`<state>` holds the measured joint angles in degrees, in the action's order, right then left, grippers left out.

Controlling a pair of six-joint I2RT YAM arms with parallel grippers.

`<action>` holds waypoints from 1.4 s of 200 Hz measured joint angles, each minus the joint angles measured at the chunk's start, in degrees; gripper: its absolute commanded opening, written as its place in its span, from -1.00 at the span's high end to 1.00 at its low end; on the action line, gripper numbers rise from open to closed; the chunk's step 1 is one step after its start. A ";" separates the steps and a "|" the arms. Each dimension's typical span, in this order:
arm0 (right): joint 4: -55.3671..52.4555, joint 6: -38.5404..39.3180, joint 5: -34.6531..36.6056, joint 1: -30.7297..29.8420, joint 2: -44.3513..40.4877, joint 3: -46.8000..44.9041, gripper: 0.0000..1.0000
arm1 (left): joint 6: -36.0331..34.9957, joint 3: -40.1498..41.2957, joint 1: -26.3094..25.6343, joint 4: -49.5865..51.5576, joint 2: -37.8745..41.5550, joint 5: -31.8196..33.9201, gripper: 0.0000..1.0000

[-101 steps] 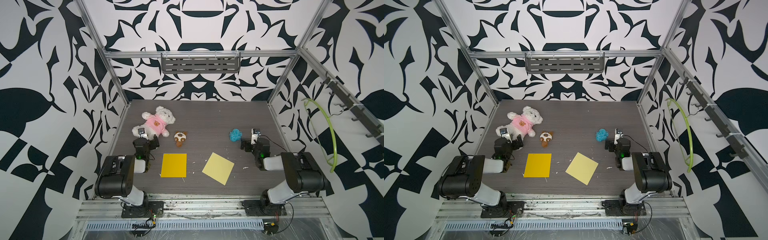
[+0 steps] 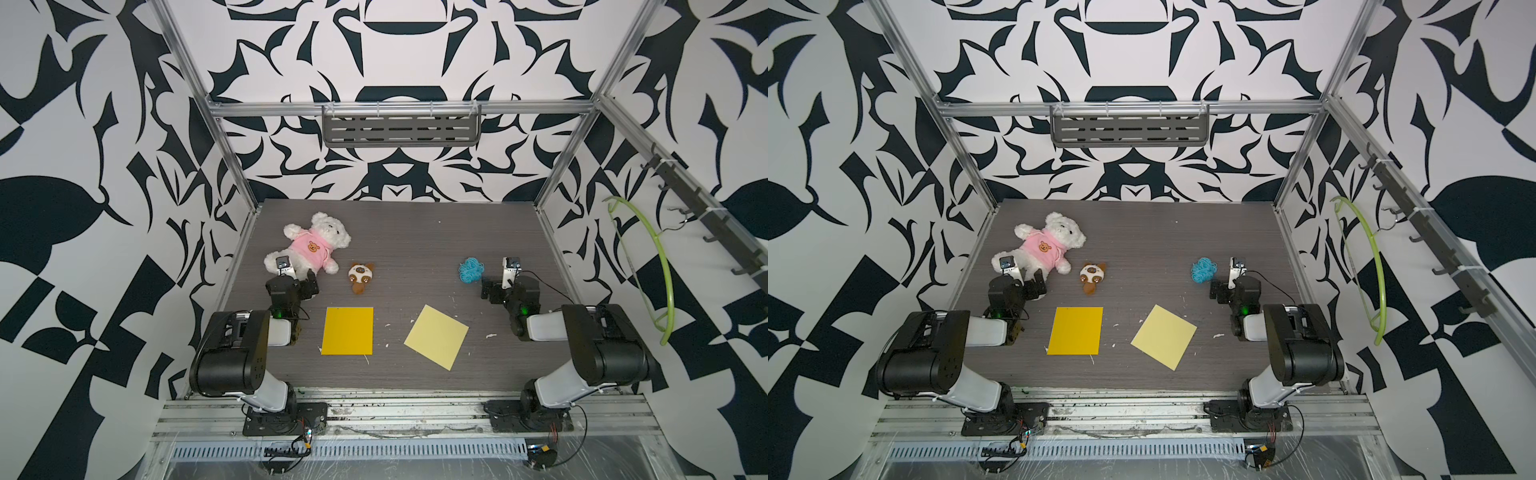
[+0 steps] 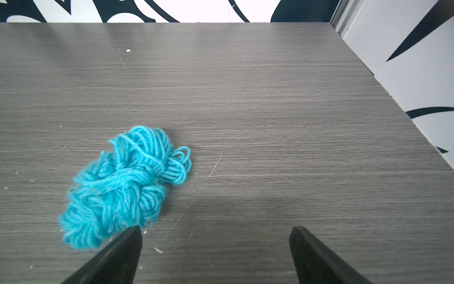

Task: Fold the square paper diagonally
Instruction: Pick up the paper from the center of the board.

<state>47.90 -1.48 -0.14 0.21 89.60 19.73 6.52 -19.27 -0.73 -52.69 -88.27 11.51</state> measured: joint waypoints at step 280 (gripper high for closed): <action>-75.76 -39.12 -3.91 -36.85 -24.04 20.39 0.00 | 61.07 -27.67 -58.34 66.66 6.01 -8.94 -0.23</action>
<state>-27.86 -40.60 -4.05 -36.64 65.56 40.12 67.59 -46.94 -59.07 13.98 -82.26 2.57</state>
